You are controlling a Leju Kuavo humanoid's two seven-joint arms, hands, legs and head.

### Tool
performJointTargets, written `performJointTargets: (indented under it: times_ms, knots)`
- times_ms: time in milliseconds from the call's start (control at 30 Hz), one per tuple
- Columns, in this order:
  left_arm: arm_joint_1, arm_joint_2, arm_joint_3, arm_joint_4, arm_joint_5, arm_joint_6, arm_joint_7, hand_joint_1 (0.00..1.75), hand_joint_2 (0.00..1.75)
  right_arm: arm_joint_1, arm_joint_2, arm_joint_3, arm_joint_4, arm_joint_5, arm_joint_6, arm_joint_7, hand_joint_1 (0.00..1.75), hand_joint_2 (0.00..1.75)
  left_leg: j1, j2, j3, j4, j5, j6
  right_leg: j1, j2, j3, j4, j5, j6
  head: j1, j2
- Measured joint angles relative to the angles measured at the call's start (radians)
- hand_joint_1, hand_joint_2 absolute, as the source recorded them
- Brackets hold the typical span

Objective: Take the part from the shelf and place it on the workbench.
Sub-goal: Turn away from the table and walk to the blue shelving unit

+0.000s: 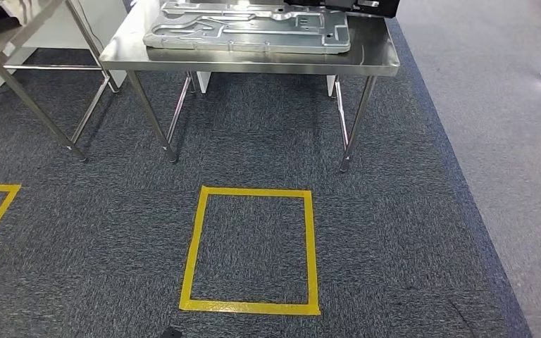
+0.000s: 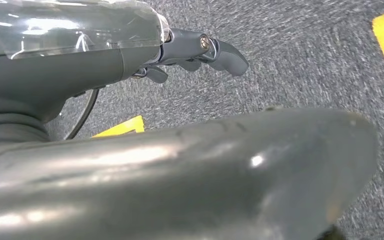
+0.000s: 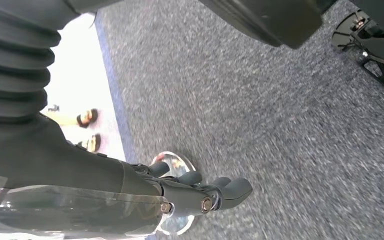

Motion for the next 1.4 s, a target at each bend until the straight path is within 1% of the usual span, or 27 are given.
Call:
performJointTargets:
  times_ms: [67,100,133,200,267,300,333,400,467,533,567,633,667,733,800,867,900,933,967,1000,1067,1133,1167,1233,1300,1367,1400]
  knots:
    - [-0.002,0.004,0.000,0.000,-0.002,0.000,-0.002,0.00,0.00,-0.002,0.001,0.000,0.000,0.003,0.000,0.000,0.00,1.75,-0.010,0.033,0.071,-0.139,0.049,0.014,0.004,-0.019,0.004,0.001,-0.003,0.004,0.000,0.000]
    - [-0.003,0.005,0.000,0.000,-0.003,0.000,-0.003,0.00,0.00,-0.002,0.002,0.000,0.000,0.004,0.000,0.000,0.00,1.75,-0.015,0.044,0.092,-0.180,0.058,0.021,0.006,-0.027,0.006,0.001,-0.005,0.008,0.000,0.000]
    - [-0.003,0.006,0.000,0.000,-0.004,0.000,-0.003,0.00,0.00,-0.002,0.002,0.000,0.000,0.006,0.000,0.000,0.00,1.75,-0.021,0.051,0.101,-0.202,0.060,0.026,0.007,-0.034,0.006,0.000,-0.005,0.013,0.000,0.000]
    - [0.000,0.009,-0.001,0.000,0.000,0.003,-0.003,0.00,0.00,-0.004,0.002,0.000,-0.001,0.009,0.000,0.000,0.00,1.75,-0.023,0.035,0.099,-0.208,0.064,0.034,0.007,-0.046,0.010,-0.004,-0.004,0.024,0.000,0.000]
    - [0.002,0.012,0.000,0.000,0.007,0.009,-0.003,0.00,0.00,-0.004,0.002,0.000,-0.002,0.013,0.000,-0.001,0.00,1.75,-0.018,0.020,0.102,-0.221,0.074,0.044,0.004,-0.028,0.008,0.013,-0.022,0.036,0.000,0.000]
    - [0.001,0.012,0.000,0.000,0.010,0.012,-0.003,0.00,0.00,-0.005,0.001,0.000,-0.002,0.015,0.000,-0.002,0.00,1.75,-0.014,0.013,0.104,-0.226,0.079,0.050,0.003,-0.008,-0.007,0.048,-0.047,0.041,0.000,0.000]
    - [0.001,0.011,0.000,0.000,0.012,0.014,-0.003,0.00,0.00,-0.005,0.001,0.000,-0.002,0.016,0.000,-0.004,0.00,1.75,-0.014,0.006,0.102,-0.228,0.083,0.053,0.001,0.015,-0.030,0.103,-0.079,0.044,0.000,0.000]
    - [0.000,0.012,0.000,0.000,0.015,0.016,-0.004,0.00,0.00,-0.008,0.001,0.000,-0.003,0.016,0.000,-0.007,0.00,1.75,-0.014,-0.010,0.099,-0.228,0.085,0.057,0.001,0.035,-0.083,0.227,-0.133,0.048,0.000,0.000]
    - [0.002,0.012,0.000,0.000,0.017,0.016,-0.005,0.00,0.00,-0.010,0.002,0.000,-0.003,0.018,0.001,-0.008,0.00,1.75,-0.015,-0.031,0.098,-0.225,0.086,0.057,0.000,0.038,-0.092,0.263,-0.124,0.050,0.000,0.000]
    - [0.002,0.012,0.000,0.000,0.017,0.016,-0.006,0.00,0.00,-0.007,0.002,0.000,-0.003,0.021,0.002,-0.007,0.00,1.75,-0.015,-0.057,0.098,-0.219,0.085,0.055,-0.004,0.047,-0.042,0.162,-0.056,0.049,0.000,0.000]
    - [0.003,0.012,0.000,0.000,0.018,0.016,-0.006,0.00,0.00,-0.004,0.002,0.000,-0.003,0.024,0.003,-0.007,0.00,1.75,-0.015,-0.069,0.096,-0.215,0.085,0.052,-0.007,0.067,-0.012,0.099,-0.031,0.046,0.000,0.000]
    - [0.001,0.012,0.000,0.000,0.020,0.019,-0.007,0.00,0.00,-0.001,0.002,0.000,-0.003,0.029,0.003,-0.007,0.00,1.75,-0.014,-0.091,0.085,-0.208,0.087,0.040,-0.009,0.107,0.022,0.010,-0.012,0.040,0.000,0.000]
    - [0.001,0.012,0.000,0.000,0.021,0.021,-0.008,0.00,0.00,0.000,0.002,0.000,-0.003,0.030,0.003,-0.008,0.00,1.75,-0.013,-0.100,0.079,-0.208,0.090,0.032,-0.008,0.117,0.024,0.000,-0.018,0.035,0.000,0.000]
    - [0.004,0.013,0.001,0.001,0.022,0.024,-0.009,0.00,0.00,-0.001,0.004,0.000,-0.003,0.033,0.003,-0.009,0.00,1.75,-0.010,-0.114,0.072,-0.210,0.096,0.019,-0.007,0.101,0.026,-0.012,-0.013,0.023,0.000,0.000]
    - [0.009,0.016,0.002,0.001,0.024,0.026,-0.011,0.00,0.00,0.000,0.007,0.000,-0.003,0.035,0.003,-0.009,0.00,1.75,-0.012,-0.084,0.054,-0.176,0.075,0.011,-0.012,0.076,0.032,-0.026,-0.004,0.010,0.000,0.000]
    - [0.009,0.018,0.003,0.001,0.024,0.027,-0.014,0.00,0.00,0.003,0.008,0.000,-0.003,0.036,0.003,-0.009,0.00,1.75,-0.012,-0.033,0.000,-0.065,0.013,0.004,-0.012,0.046,0.033,-0.032,0.001,0.002,0.000,0.000]
    - [0.009,0.019,0.003,0.002,0.024,0.026,-0.015,0.00,0.00,0.005,0.008,0.000,-0.002,0.036,0.003,-0.009,0.00,1.75,-0.010,-0.020,-0.030,0.000,-0.016,0.000,-0.011,0.031,0.032,-0.032,0.001,0.001,0.000,0.000]
    - [0.010,0.019,0.003,0.002,0.024,0.026,-0.017,0.00,0.00,0.006,0.008,0.000,-0.002,0.037,0.002,-0.009,0.00,1.75,-0.007,-0.013,-0.049,0.046,-0.030,-0.004,-0.011,0.016,0.031,-0.032,0.001,0.001,0.000,0.000]
    - [0.013,0.020,0.003,0.002,0.024,0.027,-0.018,0.00,0.00,0.006,0.007,0.000,-0.002,0.038,0.002,-0.009,0.00,1.75,-0.004,-0.008,-0.049,0.054,-0.024,-0.007,-0.011,0.002,0.031,-0.031,0.000,0.002,0.000,0.000]
    - [0.014,0.021,0.003,0.003,0.025,0.027,-0.019,0.00,0.00,0.006,0.007,0.000,-0.002,0.039,0.002,-0.009,0.00,1.75,-0.001,-0.003,-0.031,0.025,-0.003,-0.010,-0.012,-0.010,0.033,-0.031,-0.002,0.005,0.000,0.000]
    - [0.015,0.023,0.003,0.003,0.027,0.027,-0.023,0.00,0.00,0.006,0.007,0.000,-0.003,0.041,0.002,-0.009,0.00,1.75,0.003,0.031,0.043,-0.103,0.050,-0.014,-0.014,-0.033,0.036,-0.025,-0.007,0.015,0.000,0.000]
    - [0.011,0.022,0.004,0.003,0.029,0.028,-0.028,0.00,0.00,0.007,0.005,0.000,-0.003,0.045,0.002,-0.009,0.00,1.75,0.002,0.061,0.091,-0.193,0.072,-0.005,-0.009,-0.050,0.039,-0.019,-0.015,0.030,0.000,0.000]
    - [0.011,0.022,0.005,0.004,0.032,0.029,-0.030,0.00,0.00,0.007,0.004,0.000,-0.003,0.046,0.001,-0.010,0.00,1.75,-0.001,0.066,0.095,-0.205,0.070,0.004,-0.007,-0.056,0.041,-0.018,-0.017,0.038,0.000,0.000]
    - [0.013,0.023,0.010,0.004,0.039,0.034,-0.035,0.00,0.00,0.005,0.003,0.000,-0.003,0.049,0.000,-0.011,0.00,1.75,-0.003,0.046,0.091,-0.204,0.073,0.020,-0.008,-0.068,0.047,-0.021,-0.017,0.051,0.000,0.000]
    - [0.016,0.024,0.018,0.004,0.047,0.038,-0.038,0.00,0.00,0.004,0.003,0.000,-0.003,0.050,-0.001,-0.013,0.00,1.75,-0.003,0.027,0.089,-0.209,0.076,0.036,-0.014,-0.037,0.043,-0.002,-0.035,0.063,0.001,0.000]
    - [0.017,0.024,0.023,0.004,0.050,0.039,-0.042,0.00,0.00,0.003,0.003,-0.001,-0.003,0.051,-0.004,-0.017,0.00,1.75,-0.005,0.007,0.088,-0.214,0.073,0.052,-0.015,0.016,-0.007,0.100,-0.089,0.067,0.001,0.000]
    - [0.017,0.024,0.025,0.004,0.051,0.038,-0.044,0.00,0.00,0.000,0.003,-0.001,-0.003,0.051,-0.005,-0.019,0.00,1.75,-0.009,-0.004,0.087,-0.215,0.070,0.058,-0.013,0.030,-0.044,0.172,-0.117,0.065,0.001,0.000]
